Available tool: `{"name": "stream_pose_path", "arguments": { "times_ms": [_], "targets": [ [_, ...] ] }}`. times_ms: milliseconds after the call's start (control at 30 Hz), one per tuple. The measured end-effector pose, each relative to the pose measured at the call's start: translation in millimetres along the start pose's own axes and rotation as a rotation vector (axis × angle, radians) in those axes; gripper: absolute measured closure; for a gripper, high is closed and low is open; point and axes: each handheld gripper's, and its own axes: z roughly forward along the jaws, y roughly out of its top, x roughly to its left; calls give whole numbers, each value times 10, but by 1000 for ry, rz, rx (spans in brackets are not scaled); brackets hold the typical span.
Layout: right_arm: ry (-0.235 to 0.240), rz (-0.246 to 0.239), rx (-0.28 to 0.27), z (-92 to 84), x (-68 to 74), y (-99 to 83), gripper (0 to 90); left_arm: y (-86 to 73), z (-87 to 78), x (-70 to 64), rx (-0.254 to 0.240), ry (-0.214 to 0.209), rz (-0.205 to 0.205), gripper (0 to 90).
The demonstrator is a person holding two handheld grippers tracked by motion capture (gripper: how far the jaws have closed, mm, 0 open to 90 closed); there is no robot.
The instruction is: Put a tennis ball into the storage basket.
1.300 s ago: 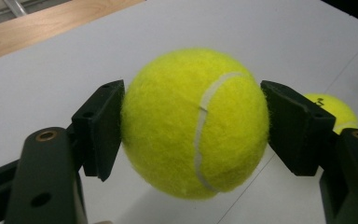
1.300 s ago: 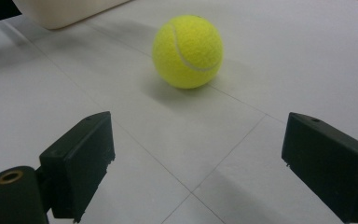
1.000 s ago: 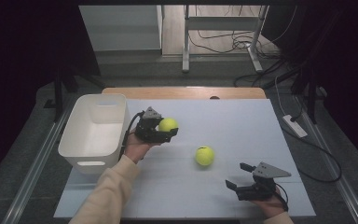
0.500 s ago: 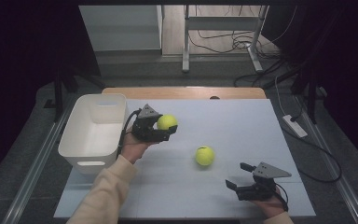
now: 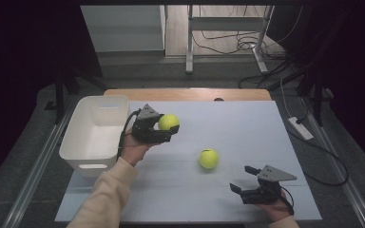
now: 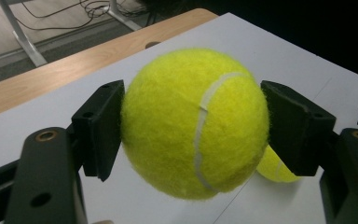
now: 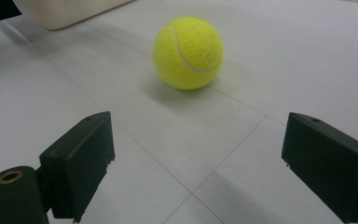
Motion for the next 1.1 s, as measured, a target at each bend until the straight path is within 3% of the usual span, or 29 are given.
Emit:
{"name": "stream_pose_path", "arguments": {
  "times_ms": [533, 1100],
  "targets": [
    [-4, -2, 4, 2, -3, -1, 96, 131, -250, 24, -67, 14, 4, 270],
    [-6, -1, 4, 2, -7, 0, 95, 188, -440, 124, -97, 38, -6, 270]
  ]
}}
